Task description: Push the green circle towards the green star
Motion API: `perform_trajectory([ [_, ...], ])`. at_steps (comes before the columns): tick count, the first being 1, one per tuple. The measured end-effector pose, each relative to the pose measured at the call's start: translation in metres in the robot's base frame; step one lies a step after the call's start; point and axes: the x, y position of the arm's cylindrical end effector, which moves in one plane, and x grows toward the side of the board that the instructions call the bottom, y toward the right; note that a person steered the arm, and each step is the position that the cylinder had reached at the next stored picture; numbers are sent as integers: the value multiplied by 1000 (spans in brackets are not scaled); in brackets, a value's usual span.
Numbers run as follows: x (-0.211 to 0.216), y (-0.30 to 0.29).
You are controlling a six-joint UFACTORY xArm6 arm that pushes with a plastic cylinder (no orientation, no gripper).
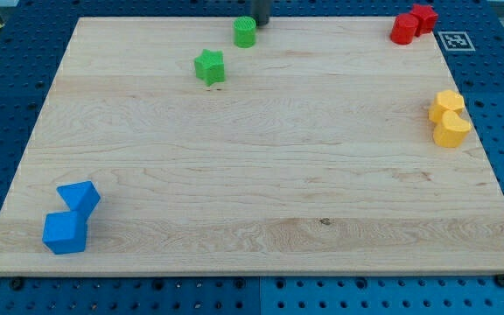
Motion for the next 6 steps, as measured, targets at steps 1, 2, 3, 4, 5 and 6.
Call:
perform_trajectory([
  [1,3,-5],
  [2,16,-10],
  [3,30,-19],
  [4,46,-20],
  [5,47,-11],
  [6,47,10],
])
